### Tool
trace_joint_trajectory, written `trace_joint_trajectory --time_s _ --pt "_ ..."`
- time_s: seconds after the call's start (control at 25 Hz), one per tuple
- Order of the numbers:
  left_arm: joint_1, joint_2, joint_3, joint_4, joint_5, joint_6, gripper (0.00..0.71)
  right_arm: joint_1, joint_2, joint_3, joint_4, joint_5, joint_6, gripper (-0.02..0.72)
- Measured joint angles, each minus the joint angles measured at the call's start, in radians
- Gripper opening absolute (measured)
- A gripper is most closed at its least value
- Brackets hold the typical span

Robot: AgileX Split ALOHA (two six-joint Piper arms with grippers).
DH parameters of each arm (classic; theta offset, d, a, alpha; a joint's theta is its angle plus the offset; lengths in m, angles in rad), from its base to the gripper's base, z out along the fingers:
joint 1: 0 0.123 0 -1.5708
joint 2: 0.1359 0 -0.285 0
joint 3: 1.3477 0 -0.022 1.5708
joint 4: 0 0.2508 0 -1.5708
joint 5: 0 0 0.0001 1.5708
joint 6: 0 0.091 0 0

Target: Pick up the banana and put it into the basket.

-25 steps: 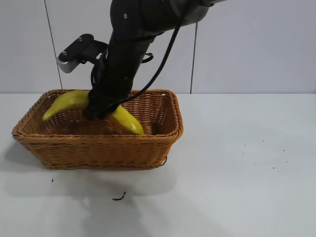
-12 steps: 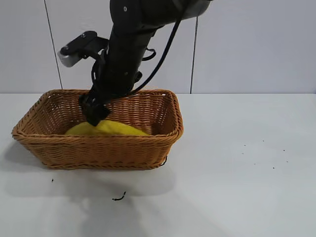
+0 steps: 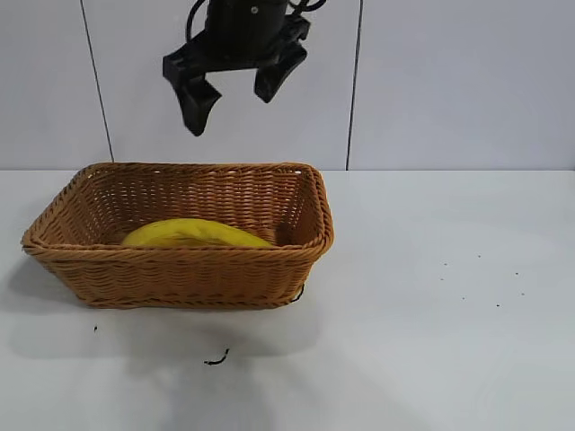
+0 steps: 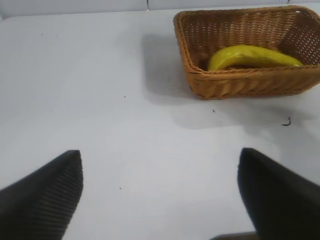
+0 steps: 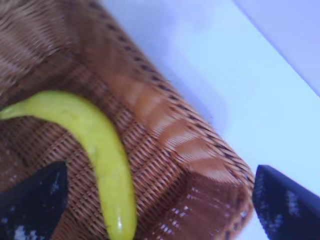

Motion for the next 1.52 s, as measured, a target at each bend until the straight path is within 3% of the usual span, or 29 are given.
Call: trace_joint_trajectory --time_s 0.48,0.92,1.08,1.52 --pt "0.0 0.0 0.0 0.0 0.0 0.0 0.635 -0.318 0.0 0.007 0.007 0.02 0.065 0.689" --pt "0.0 0.0 0.0 0.0 0.0 0.0 0.635 -0.341 -0.025 0.052 0.065 0.027 0.074 0.689" --pt "0.0 0.0 0.0 0.0 0.0 0.0 0.635 -0.341 -0.125 0.232 0.058 0.025 0.073 0.689" --pt "0.0 0.0 0.0 0.0 0.0 0.0 0.635 -0.341 -0.575 1.016 0.068 0.025 0.066 0.689"
